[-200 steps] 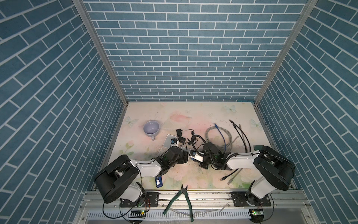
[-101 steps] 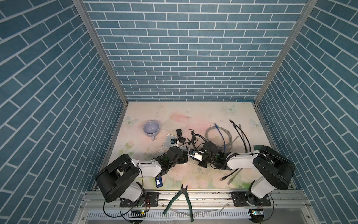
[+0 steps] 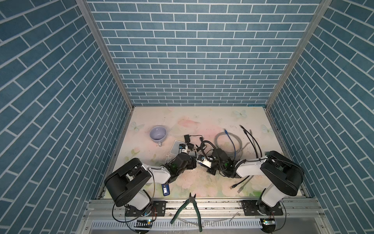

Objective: Insert the plug into the switch port
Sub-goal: 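Push the blue plug into the switch port with the right gripper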

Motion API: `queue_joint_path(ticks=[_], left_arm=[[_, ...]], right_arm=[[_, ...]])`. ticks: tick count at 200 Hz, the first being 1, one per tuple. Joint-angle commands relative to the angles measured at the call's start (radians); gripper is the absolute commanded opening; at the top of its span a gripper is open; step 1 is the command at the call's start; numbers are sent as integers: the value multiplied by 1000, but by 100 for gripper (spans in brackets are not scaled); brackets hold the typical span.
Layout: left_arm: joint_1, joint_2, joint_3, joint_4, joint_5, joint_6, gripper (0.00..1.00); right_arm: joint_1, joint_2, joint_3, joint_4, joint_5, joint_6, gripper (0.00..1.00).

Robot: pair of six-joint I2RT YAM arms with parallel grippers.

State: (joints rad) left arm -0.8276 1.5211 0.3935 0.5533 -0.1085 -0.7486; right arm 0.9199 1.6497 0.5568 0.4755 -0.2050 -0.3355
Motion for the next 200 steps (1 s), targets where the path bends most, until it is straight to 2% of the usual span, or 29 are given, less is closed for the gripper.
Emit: queue_joint_path(ticks=[1, 51, 84, 168, 200], left_arm=[[-16, 39, -8, -56, 101, -15, 72], [-16, 63, 6, -77, 113, -12, 71], [-18, 86, 49, -155, 124, 0, 70], [-18, 138, 95, -210, 161, 9, 70], [-18, 150, 108, -222, 175, 12, 70]], right_arm=[[7, -15, -1, 142, -32, 52, 0], [7, -39, 31, 89, -29, 29, 0], [7, -46, 60, 24, 7, 3, 0], [7, -82, 65, 49, 92, 9, 0], [7, -96, 57, 81, 76, 2, 0]])
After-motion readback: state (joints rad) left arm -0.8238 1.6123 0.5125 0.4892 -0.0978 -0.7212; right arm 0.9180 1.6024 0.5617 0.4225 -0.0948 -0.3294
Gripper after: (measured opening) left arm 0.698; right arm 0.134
